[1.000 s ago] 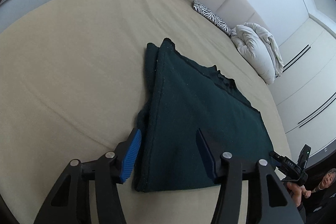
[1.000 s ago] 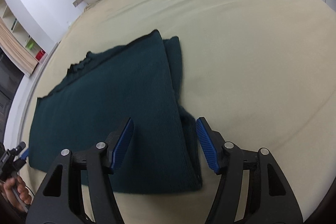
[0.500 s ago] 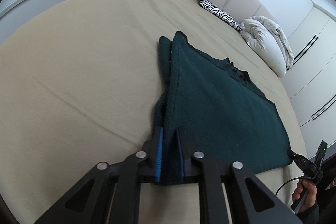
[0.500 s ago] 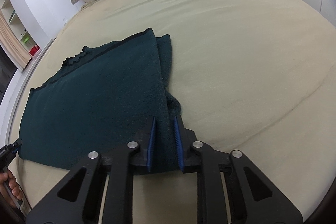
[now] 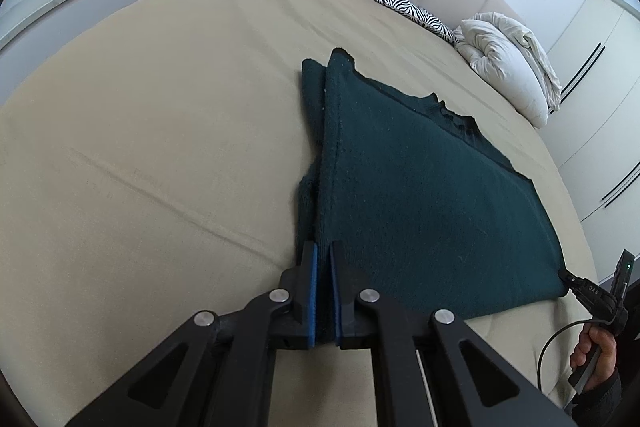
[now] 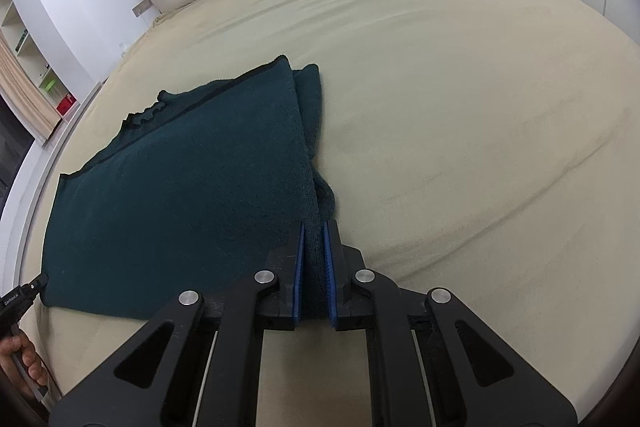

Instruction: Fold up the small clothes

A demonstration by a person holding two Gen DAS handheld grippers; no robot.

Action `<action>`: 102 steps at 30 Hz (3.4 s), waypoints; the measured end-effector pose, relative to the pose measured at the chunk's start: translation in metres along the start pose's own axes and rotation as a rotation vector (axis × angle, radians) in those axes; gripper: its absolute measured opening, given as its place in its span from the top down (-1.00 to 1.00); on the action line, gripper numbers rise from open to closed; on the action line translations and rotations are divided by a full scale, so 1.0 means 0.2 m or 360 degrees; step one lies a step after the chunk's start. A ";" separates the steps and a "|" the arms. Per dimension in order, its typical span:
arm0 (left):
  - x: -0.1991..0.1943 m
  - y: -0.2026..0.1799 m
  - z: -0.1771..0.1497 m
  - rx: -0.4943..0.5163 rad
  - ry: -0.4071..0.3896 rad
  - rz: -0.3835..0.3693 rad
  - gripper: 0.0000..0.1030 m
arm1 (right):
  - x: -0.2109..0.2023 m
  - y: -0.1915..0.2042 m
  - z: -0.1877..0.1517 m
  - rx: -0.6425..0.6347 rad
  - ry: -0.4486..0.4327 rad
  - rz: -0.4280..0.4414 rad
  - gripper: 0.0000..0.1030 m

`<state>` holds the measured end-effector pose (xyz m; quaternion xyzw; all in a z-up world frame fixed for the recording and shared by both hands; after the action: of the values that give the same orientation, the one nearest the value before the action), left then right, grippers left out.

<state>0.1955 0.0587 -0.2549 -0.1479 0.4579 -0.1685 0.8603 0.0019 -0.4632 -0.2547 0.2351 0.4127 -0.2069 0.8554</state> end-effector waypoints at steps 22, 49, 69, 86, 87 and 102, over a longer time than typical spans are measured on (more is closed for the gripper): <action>-0.02 0.04 -0.03 -0.0105 -0.0023 -0.0067 0.71 | 0.04 -0.04 -0.06 -0.0008 0.0031 0.0069 0.81; -0.17 0.00 0.08 0.0008 -0.0106 0.0054 0.41 | -0.09 -0.16 -0.10 0.0167 0.0019 0.0021 -0.19; 0.60 -0.33 0.53 0.0309 -0.0082 0.0187 0.01 | 0.59 1.13 0.24 0.0294 0.0407 0.1070 -0.11; 0.30 -0.49 0.29 0.0347 -0.0076 0.0128 -0.17 | 0.35 0.14 0.43 0.0752 -0.0043 0.0797 0.07; 0.29 -0.51 0.22 0.0394 -0.0054 0.0148 -0.19 | 0.30 0.23 0.38 0.0675 -0.0011 0.0845 0.07; 0.31 -0.45 -0.04 0.0454 0.0033 0.0307 -0.20 | 0.28 0.47 -0.14 0.0456 0.0355 0.1028 0.14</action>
<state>0.2079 -0.0483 -0.2674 0.0221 0.4503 -0.1501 0.8799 0.0689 -0.3795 -0.2943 0.4918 0.3746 0.0449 0.7848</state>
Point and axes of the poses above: each gripper's, at about its wrist camera, not at the fingertips, and x roughly the way its jaws point, y to its left, z to its top, the point moved 8 cm from there along x, roughly the way its jaws point, and after that the axes turned 2 degrees about -z, right-handed, at the moved point
